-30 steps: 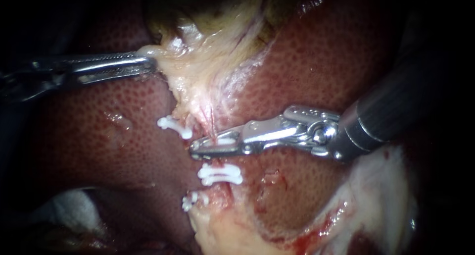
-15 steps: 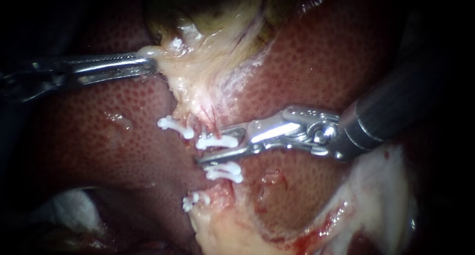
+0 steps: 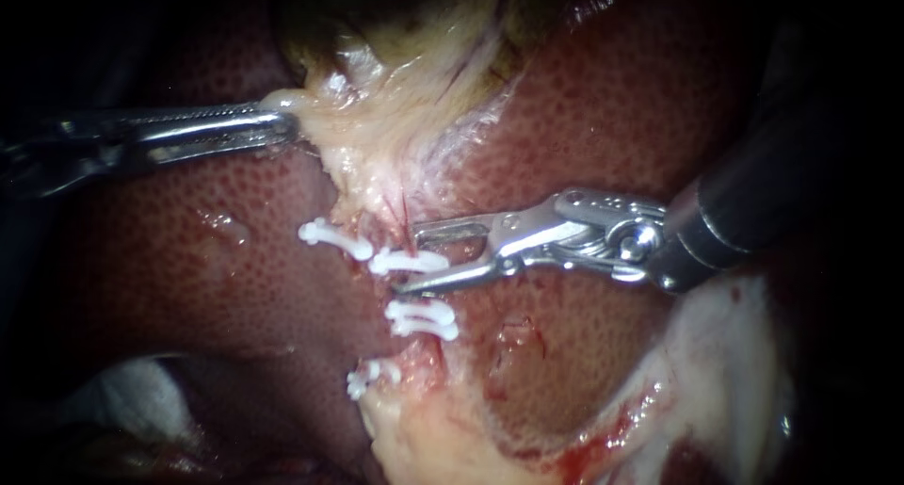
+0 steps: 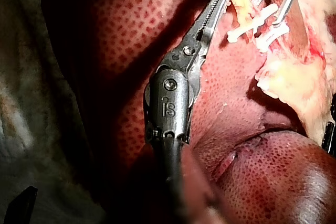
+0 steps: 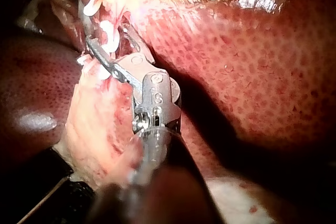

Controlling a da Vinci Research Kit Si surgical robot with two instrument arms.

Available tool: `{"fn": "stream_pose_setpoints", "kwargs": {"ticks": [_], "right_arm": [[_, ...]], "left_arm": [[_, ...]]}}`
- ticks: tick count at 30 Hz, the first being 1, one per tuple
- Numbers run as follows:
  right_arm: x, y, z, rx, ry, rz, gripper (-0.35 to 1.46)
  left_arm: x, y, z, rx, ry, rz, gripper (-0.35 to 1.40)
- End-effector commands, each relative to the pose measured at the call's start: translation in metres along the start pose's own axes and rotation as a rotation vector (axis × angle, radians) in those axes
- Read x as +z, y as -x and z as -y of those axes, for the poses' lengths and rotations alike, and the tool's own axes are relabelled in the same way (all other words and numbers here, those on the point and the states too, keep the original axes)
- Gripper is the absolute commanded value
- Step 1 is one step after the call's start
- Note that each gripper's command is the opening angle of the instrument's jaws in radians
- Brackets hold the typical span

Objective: Going back third clip right tube

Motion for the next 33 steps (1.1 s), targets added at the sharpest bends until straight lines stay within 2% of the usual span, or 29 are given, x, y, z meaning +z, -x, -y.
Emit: {"fn": "stream_pose_setpoints", "kwargs": {"ticks": [1,9,16,24,33], "right_arm": [[-0.0001,0.0,0.0001,0.0,-0.002,0.0,0.49],[-0.0027,-0.0002,0.0012,-0.051,-0.018,0.005,0.49],[-0.0077,-0.0019,0.0036,-0.174,-0.036,0.008,0.49],[-0.0119,-0.0034,0.0062,-0.221,-0.017,0.005,0.49],[-0.0146,-0.0033,0.007,-0.232,-0.032,0.007,0.49]], "left_arm": [[0.0,0.0,0.0,0.0,0.0,0.0,-0.35],[-0.0001,0.0001,0.0,0.0,0.0,0.0,-0.35],[-0.0001,0.0002,0.0,0.001,0.0,0.0,-0.35],[-0.0001,0.0002,0.0,0.001,0.0,0.0,-0.35],[0.0,0.0003,0.0,0.002,-0.001,0.0,-0.35]]}}
